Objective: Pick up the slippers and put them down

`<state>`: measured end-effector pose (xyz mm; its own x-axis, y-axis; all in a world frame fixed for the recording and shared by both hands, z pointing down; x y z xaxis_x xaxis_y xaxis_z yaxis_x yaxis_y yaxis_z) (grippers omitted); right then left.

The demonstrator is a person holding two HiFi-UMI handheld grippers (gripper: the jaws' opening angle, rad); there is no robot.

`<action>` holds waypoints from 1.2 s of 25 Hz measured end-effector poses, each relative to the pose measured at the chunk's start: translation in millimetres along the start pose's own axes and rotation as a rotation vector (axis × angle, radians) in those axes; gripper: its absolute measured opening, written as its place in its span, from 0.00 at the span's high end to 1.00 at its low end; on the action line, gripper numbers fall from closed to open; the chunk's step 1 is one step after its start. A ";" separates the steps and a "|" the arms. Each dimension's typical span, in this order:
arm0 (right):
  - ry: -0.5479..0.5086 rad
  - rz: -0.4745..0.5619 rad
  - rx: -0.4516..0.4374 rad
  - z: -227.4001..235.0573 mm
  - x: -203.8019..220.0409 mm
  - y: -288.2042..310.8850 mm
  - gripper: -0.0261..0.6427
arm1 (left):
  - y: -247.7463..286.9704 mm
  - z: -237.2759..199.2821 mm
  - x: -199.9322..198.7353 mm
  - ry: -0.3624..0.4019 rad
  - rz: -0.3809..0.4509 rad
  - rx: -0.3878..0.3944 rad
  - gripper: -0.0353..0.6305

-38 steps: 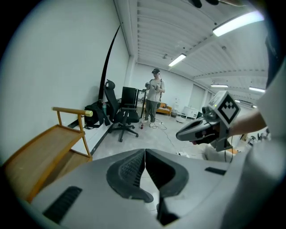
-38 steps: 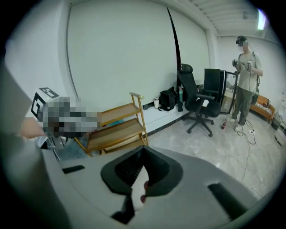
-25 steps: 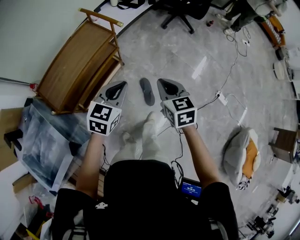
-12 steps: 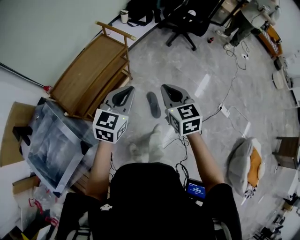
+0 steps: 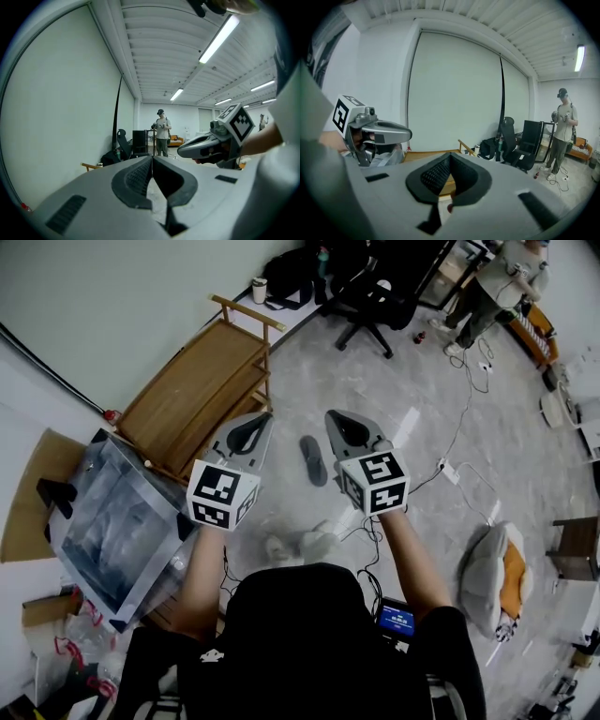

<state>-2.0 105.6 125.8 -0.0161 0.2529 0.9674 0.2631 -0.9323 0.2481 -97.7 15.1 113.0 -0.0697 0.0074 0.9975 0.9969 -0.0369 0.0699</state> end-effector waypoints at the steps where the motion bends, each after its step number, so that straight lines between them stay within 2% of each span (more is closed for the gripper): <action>1: -0.008 0.005 -0.001 -4.1 -3.3 -2.4 0.96 | -4.3 1.4 -3.0 0.002 0.009 0.002 0.94; 9: -0.040 0.062 -0.009 -17.4 -34.7 -18.0 0.96 | -18.6 15.3 -28.1 0.034 0.045 0.026 0.94; 16: -0.056 0.090 -0.021 -15.8 -39.7 -33.2 0.96 | -17.7 32.3 -40.9 0.052 0.067 0.017 0.94; 30: -0.033 0.158 -0.053 23.0 -48.8 -97.4 0.96 | -4.3 103.7 -63.6 0.075 0.073 -0.012 0.94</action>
<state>-4.7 190.1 53.2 0.0533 0.1091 0.9926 0.2087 -0.9733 0.0958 -93.7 118.4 48.8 -0.0001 -0.0708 0.9975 0.9989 -0.0469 -0.0033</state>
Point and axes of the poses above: the fingertips, and each gripper's own axes: y forward along the fingers, z to its right, x out of its underside, the point moved 3 cm from there along -y, backward along the fingers, and after that the axes turned 6 degrees about z, right-handed, at the moved point
